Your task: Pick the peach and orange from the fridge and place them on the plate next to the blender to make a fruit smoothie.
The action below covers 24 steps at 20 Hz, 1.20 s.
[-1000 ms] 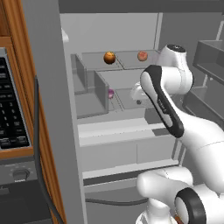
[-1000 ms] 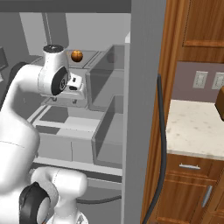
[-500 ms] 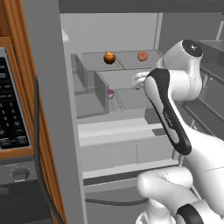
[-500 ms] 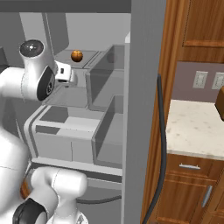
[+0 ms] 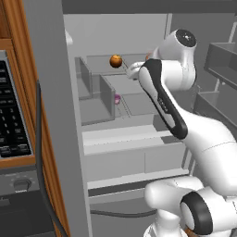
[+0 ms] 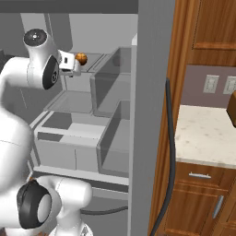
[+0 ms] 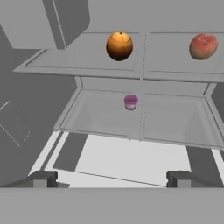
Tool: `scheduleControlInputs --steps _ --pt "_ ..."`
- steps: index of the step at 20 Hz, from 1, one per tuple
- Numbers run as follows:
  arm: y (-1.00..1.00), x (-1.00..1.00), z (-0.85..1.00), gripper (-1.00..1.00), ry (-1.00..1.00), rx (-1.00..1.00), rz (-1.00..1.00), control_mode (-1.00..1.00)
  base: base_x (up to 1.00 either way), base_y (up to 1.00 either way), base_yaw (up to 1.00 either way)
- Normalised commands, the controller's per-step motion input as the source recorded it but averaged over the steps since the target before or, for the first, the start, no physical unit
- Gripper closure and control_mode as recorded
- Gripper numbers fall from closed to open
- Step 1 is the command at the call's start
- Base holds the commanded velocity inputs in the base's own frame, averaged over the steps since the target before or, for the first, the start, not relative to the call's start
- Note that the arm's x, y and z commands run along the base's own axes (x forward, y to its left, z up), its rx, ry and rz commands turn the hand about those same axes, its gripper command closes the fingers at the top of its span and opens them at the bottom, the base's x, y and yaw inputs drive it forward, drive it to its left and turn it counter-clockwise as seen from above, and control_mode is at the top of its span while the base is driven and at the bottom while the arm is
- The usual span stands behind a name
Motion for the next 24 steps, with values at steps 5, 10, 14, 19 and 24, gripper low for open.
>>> scheduleControlInputs --steps 5,10,14,19,24 --pt "0.03 0.65 0.01 -1.00 -0.01 0.00 -0.02 -1.00 0.00 0.00 0.00" --pt "0.14 0.68 0.00 -1.00 -0.01 0.00 0.00 -1.00 0.00 0.00 0.00" --pt "0.12 0.67 0.00 -1.00 0.00 0.00 0.00 -1.00 0.00 0.00 0.00" --pt "0.11 0.65 -0.01 -1.00 0.00 0.00 0.00 -1.00 0.00 0.00 0.00" --pt "0.04 0.49 -0.07 -1.00 0.00 0.00 0.00 -1.00 0.00 0.00 0.00"
